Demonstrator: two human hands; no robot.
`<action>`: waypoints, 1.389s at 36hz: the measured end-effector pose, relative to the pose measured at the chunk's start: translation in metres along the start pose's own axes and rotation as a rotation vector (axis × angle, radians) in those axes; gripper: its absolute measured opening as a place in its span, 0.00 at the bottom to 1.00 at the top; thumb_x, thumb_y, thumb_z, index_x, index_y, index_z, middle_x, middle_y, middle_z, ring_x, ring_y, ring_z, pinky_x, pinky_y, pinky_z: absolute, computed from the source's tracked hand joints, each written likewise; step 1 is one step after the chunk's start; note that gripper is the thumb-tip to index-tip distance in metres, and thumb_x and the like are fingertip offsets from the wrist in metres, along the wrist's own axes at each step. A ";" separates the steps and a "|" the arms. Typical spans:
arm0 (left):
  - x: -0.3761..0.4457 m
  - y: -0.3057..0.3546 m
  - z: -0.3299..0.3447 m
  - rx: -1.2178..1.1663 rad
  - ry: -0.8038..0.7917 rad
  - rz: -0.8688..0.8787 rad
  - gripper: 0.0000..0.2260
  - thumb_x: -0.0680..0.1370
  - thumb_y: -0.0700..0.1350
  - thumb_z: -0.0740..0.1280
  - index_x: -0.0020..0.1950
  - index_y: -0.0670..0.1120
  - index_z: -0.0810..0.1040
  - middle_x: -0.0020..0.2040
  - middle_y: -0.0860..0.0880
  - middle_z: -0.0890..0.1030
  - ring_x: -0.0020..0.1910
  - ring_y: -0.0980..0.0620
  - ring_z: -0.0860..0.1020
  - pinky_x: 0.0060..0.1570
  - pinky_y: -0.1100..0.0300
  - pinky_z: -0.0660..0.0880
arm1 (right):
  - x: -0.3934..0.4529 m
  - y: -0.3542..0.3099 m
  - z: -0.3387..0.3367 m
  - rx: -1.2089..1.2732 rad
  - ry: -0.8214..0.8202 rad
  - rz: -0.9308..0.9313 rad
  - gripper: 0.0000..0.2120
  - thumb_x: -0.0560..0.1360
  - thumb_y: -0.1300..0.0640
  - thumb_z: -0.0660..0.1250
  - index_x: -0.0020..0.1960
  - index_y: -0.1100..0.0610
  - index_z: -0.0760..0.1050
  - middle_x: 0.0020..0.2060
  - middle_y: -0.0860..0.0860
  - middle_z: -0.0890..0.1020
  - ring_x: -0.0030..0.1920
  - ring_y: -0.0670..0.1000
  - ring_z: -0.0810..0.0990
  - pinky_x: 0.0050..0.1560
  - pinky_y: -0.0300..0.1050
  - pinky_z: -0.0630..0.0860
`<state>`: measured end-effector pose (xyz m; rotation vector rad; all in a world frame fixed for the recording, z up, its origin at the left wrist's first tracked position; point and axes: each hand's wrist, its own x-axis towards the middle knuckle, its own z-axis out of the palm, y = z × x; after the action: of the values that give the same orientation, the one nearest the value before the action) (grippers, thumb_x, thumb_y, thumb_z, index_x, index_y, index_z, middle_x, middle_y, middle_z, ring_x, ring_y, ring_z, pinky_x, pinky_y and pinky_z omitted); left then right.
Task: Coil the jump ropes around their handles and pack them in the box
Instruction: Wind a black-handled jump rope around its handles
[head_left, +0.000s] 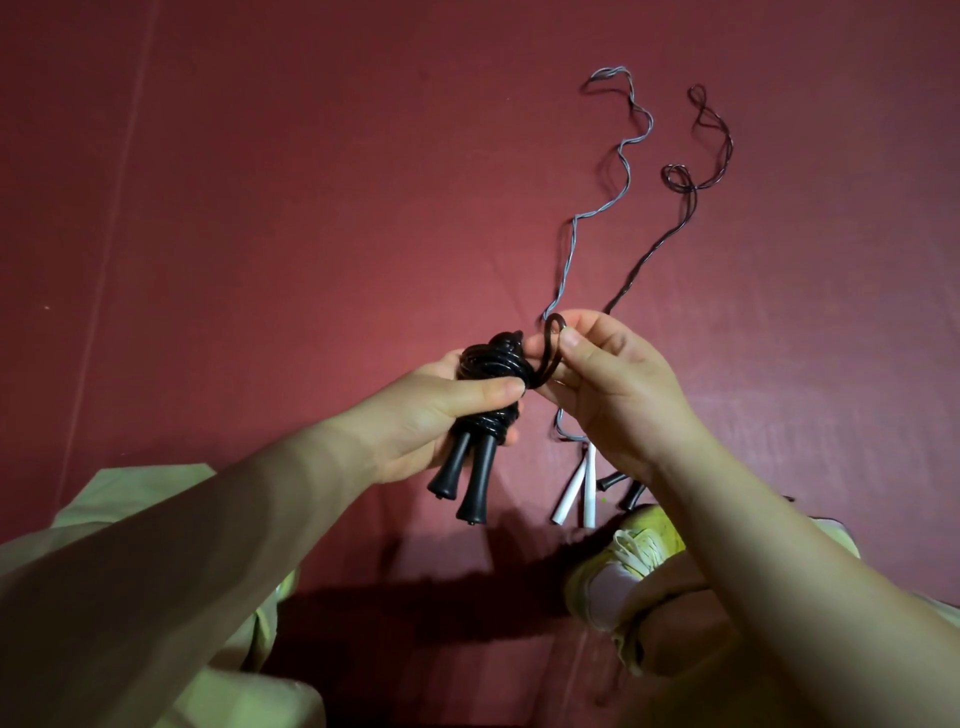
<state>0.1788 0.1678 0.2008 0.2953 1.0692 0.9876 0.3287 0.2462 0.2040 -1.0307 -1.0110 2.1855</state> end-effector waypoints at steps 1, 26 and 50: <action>-0.001 0.000 0.001 0.018 0.006 0.004 0.23 0.66 0.41 0.74 0.58 0.45 0.72 0.42 0.44 0.77 0.34 0.51 0.78 0.35 0.63 0.77 | 0.000 0.000 0.000 -0.014 0.007 -0.005 0.04 0.75 0.61 0.63 0.50 0.59 0.73 0.38 0.51 0.84 0.38 0.47 0.83 0.43 0.40 0.79; 0.002 -0.001 -0.001 0.145 0.057 0.123 0.17 0.72 0.33 0.69 0.58 0.48 0.75 0.49 0.47 0.81 0.45 0.51 0.82 0.44 0.56 0.80 | 0.001 -0.002 -0.001 -0.262 0.115 -0.082 0.05 0.79 0.64 0.63 0.48 0.57 0.76 0.38 0.52 0.82 0.40 0.47 0.81 0.44 0.45 0.81; 0.000 -0.007 -0.012 0.196 0.038 0.259 0.20 0.67 0.39 0.68 0.59 0.45 0.75 0.47 0.48 0.81 0.44 0.52 0.81 0.41 0.59 0.78 | 0.001 -0.013 -0.012 -0.588 -0.029 -0.135 0.09 0.75 0.66 0.69 0.45 0.52 0.80 0.36 0.49 0.85 0.41 0.46 0.83 0.53 0.54 0.79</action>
<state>0.1725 0.1616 0.1907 0.5893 1.1849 1.1233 0.3397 0.2599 0.2088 -1.1319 -1.7431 1.8320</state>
